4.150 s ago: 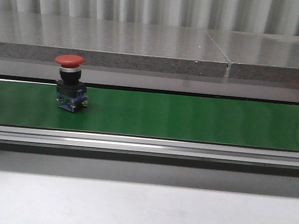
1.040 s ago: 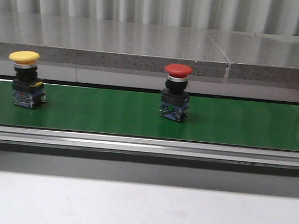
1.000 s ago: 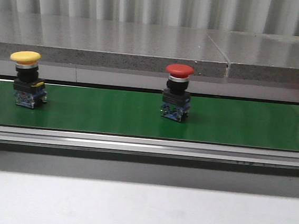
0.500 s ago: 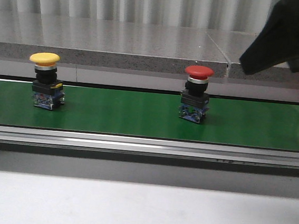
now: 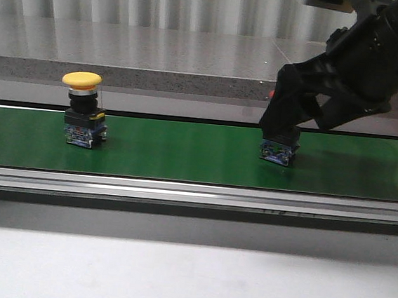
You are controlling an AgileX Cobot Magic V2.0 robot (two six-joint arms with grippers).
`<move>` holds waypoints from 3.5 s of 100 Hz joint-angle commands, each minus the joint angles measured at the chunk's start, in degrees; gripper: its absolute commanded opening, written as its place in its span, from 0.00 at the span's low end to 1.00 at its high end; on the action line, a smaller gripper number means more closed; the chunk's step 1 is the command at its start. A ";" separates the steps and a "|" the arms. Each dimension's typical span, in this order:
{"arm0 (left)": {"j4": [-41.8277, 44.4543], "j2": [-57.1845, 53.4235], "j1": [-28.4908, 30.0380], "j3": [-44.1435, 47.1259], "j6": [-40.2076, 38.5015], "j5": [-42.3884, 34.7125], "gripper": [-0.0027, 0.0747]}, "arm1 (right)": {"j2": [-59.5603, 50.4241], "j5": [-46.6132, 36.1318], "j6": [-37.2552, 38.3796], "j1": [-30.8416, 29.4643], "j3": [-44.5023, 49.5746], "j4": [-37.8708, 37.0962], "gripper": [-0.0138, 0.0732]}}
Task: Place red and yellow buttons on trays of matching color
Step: 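Grasp the red button on the belt with the right gripper, then lower the red button into the red tray and open the right gripper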
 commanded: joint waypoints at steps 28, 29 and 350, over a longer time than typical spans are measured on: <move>-0.19 0.44 -0.47 -1.44 -0.04 -4.07 0.01 | -0.58 -2.33 -0.82 -0.12 -3.12 0.96 0.53; -0.19 0.44 -0.47 -1.44 -0.04 -4.07 0.01 | -0.58 -2.33 -0.82 -0.12 -3.16 0.90 0.49; -0.19 0.55 -0.47 -1.44 -0.04 -4.07 0.01 | 12.27 11.23 -0.28 -51.34 -37.50 14.80 0.66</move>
